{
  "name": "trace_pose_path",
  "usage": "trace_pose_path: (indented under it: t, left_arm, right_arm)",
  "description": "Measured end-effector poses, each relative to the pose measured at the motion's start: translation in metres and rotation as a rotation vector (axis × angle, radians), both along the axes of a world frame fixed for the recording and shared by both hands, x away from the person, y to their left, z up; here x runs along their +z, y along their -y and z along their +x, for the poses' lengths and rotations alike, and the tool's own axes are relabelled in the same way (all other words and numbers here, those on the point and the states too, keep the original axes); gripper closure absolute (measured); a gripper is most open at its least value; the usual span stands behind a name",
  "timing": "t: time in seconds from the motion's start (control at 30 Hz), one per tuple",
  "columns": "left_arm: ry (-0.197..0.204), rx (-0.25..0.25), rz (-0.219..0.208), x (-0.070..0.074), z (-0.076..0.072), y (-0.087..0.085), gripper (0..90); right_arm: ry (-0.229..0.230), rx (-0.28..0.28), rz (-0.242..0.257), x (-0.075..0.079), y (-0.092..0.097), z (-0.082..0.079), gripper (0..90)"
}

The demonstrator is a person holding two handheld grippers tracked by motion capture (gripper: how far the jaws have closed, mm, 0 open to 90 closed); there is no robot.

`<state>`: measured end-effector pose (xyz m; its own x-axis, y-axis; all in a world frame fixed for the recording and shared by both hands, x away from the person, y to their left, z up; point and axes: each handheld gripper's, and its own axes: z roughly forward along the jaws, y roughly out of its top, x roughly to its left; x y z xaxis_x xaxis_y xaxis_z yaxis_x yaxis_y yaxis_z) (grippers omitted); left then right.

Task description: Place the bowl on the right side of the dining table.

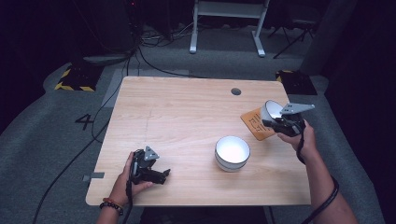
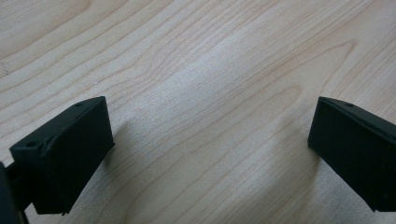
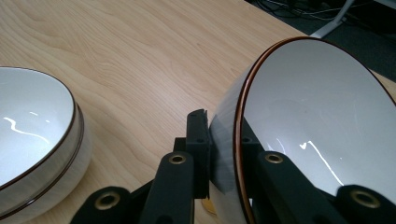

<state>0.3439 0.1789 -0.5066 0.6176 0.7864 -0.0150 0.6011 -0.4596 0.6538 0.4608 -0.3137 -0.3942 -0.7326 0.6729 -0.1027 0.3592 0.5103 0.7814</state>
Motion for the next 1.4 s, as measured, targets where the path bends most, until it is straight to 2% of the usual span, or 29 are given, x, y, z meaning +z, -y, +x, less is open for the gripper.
trace_pose_path:
  t: [0.43, 0.87, 1.07, 1.13, 1.4]
  left_arm:
    - [0.003, 0.001, 0.003, 0.000, 0.000, 0.000, 0.1]
    - [0.000, -0.001, 0.000, 0.000, 0.000, 0.000, 0.1]
    - [0.003, 0.001, 0.004, 0.000, 0.000, 0.000, 0.1]
    - [0.003, -0.001, 0.004, 0.000, 0.000, 0.000, 0.1]
    - [0.000, -0.001, 0.000, 0.000, 0.000, 0.000, 0.1]
  right_arm:
    - [-0.019, -0.034, -0.033, -0.005, -0.005, 0.021, 81.7]
    - [-0.055, -0.069, -0.077, -0.024, -0.007, 0.041, 81.7]
    - [-0.082, -0.070, -0.061, -0.036, -0.006, 0.049, 81.6]
    - [-0.089, -0.088, -0.086, -0.040, -0.008, 0.050, 81.6]
    - [-0.083, -0.099, -0.108, -0.044, -0.009, 0.055, 81.6]
